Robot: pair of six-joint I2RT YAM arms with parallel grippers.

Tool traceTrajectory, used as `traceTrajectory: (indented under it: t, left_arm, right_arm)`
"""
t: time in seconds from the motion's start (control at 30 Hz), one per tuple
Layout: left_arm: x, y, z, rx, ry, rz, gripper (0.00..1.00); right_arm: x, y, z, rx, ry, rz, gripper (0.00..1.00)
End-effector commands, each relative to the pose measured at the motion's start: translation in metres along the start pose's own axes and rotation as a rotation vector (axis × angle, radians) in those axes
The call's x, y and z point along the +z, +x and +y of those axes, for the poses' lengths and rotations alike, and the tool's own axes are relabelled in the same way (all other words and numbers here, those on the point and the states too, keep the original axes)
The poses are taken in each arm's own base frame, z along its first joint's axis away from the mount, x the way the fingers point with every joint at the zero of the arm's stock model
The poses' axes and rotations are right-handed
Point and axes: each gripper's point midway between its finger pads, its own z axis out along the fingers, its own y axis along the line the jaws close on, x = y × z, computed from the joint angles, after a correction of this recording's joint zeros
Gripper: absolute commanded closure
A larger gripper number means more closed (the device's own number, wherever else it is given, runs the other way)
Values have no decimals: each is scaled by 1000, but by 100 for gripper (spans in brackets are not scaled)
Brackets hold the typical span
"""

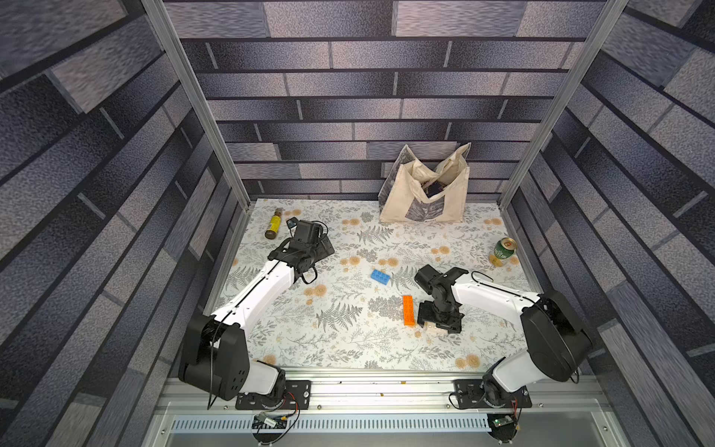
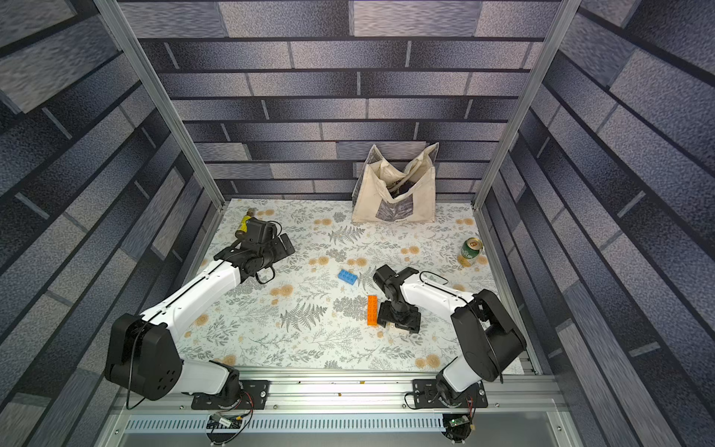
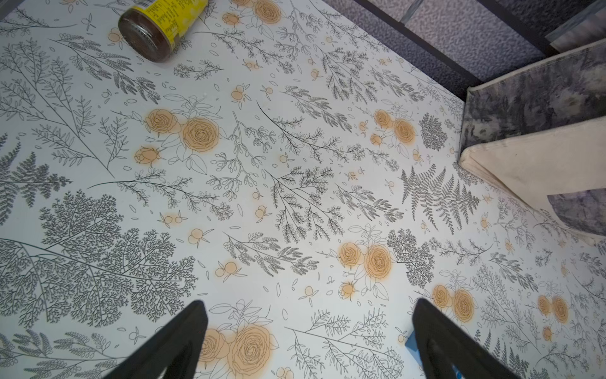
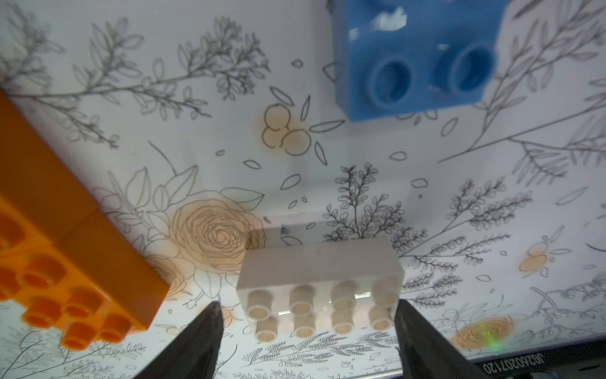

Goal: Assemble a rectangle with lego
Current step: Pick up the lego brick from the center of the board.

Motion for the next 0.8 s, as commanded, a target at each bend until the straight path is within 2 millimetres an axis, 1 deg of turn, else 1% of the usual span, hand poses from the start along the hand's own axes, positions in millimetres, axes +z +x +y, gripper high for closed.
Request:
traceTrajectory:
  t: [0.0,0.23,0.3,0.47,0.53,0.7,0.77]
  left_arm:
    - [1,2,1,2,-15,12,0]
    - [2,2,1,-3,-18,14,0]
    - [3,2,1,-3,-18,14,0]
    - [3,2,1,-2,-17,14,0]
    - [4,2,1,-1,-18,16,0]
    - [4,3,1,-3,-17,20,0]
    - [3,3,1,-5,-18,19,0]
  right_arm:
    - [5,0,-6,-9,18,13,17]
    - [5,-1,-6,-30,12,16,22]
    - [6,-1,-5,-34,11,16,25]
    - [7,-2,-5,-43,9,16,28]
    - [7,-2,-4,-48,6,12,32]
    - [7,-4,-4,-59,4,8,36]
    - [7,-4,-4,-61,4,8,40]
